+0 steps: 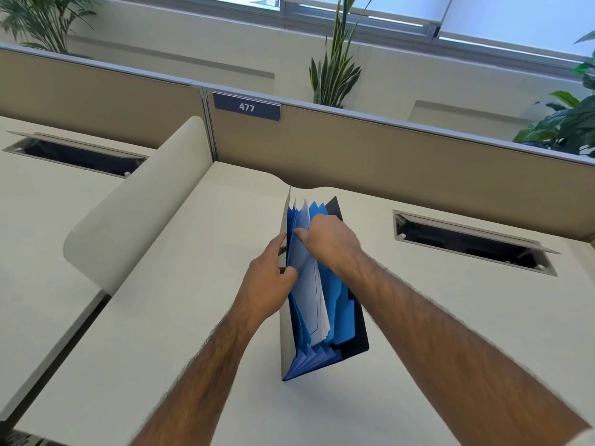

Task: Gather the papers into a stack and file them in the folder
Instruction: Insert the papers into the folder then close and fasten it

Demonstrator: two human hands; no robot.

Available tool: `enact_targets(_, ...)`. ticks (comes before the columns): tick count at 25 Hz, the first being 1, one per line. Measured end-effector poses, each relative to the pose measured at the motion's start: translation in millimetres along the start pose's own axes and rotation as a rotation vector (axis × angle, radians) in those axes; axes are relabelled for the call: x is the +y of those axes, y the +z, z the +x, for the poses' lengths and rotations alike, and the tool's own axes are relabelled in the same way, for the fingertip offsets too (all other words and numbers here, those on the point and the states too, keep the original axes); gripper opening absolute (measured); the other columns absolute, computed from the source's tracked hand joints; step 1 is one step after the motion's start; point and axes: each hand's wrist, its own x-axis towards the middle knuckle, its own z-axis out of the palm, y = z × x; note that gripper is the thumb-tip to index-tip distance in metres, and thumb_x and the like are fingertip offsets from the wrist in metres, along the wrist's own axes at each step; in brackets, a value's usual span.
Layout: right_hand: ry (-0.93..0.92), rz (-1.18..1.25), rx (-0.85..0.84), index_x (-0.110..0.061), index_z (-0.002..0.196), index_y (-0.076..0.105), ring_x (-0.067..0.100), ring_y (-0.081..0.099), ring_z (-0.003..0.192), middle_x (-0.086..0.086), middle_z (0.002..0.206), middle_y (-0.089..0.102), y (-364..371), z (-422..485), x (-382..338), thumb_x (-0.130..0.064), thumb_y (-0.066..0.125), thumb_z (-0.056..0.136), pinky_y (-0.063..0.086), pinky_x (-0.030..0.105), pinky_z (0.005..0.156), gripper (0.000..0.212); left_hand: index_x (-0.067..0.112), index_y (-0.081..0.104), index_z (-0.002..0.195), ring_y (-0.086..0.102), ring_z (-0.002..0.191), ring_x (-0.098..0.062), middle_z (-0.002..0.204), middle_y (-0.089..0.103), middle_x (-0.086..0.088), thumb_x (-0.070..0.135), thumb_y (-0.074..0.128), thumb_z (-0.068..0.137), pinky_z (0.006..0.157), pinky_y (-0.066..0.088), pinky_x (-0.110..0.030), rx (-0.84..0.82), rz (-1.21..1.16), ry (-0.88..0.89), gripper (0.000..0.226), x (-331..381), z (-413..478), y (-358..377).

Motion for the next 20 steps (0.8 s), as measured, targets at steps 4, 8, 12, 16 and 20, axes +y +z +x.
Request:
enact_targets(4,-0.126,-0.134,-0.036,-0.018,0.075,0.053,0.013,0.053,0.06,-0.002,0.069,0.057,-20.6,-6.3,17.7,-0.072,0.062,0.081,0.043,0.031,0.054,0.055,0.034,0.026,0.158,0.06,0.112,-0.014,0.157,0.045,0.004,0.021,0.053,0.103,0.068,0.058,-0.018,0.026,-0.001,-0.011,0.063,-2.4,0.1,0.7)
enact_targets(8,-0.176,-0.26,0.009,-0.021,0.1,0.056,0.016,0.06,0.076,-0.002,0.09,0.062,-25.2,-22.6,48.9,-0.049,0.076,0.08,0.053,0.033,0.065,0.039,0.029,0.035,0.154,0.063,0.107,-0.015,0.15,0.05,0.004,0.033,0.052,0.105,0.049,0.054,-0.012,0.0,-0.064,-0.061,0.052,-7.0,-1.3,5.7)
enact_targets(12,-0.036,0.002,0.235,-0.014,0.108,0.066,0.019,0.066,0.081,0.006,0.102,0.071,-6.3,-33.9,87.5,-0.017,0.061,0.095,0.056,0.031,0.07,0.015,0.027,0.046,0.146,0.063,0.09,-0.001,0.129,0.058,0.01,0.04,0.051,0.103,0.056,0.052,-0.012,-0.007,-0.01,-0.019,0.045,-2.8,-4.7,13.0)
enact_targets(16,0.301,0.431,0.21,-0.006,0.12,0.067,0.021,0.074,0.089,0.012,0.109,0.074,24.2,-45.6,144.6,-0.012,0.074,0.087,0.061,0.033,0.081,0.034,0.029,0.054,0.132,0.06,0.072,0.0,0.099,0.064,0.014,0.036,0.05,0.095,0.057,0.046,-0.022,-0.008,0.294,0.062,0.039,9.6,-0.8,41.0)
enact_targets(20,0.542,0.65,0.05,-0.003,0.094,0.071,0.022,0.075,0.074,0.016,0.097,0.074,72.6,-57.9,180.8,-0.002,0.075,0.082,0.065,0.041,0.075,0.013,0.023,0.054,0.114,0.065,0.077,-0.011,0.103,0.065,0.006,0.03,0.052,0.097,0.071,0.06,-0.032,-0.119,0.483,0.041,0.018,15.3,7.3,91.9)
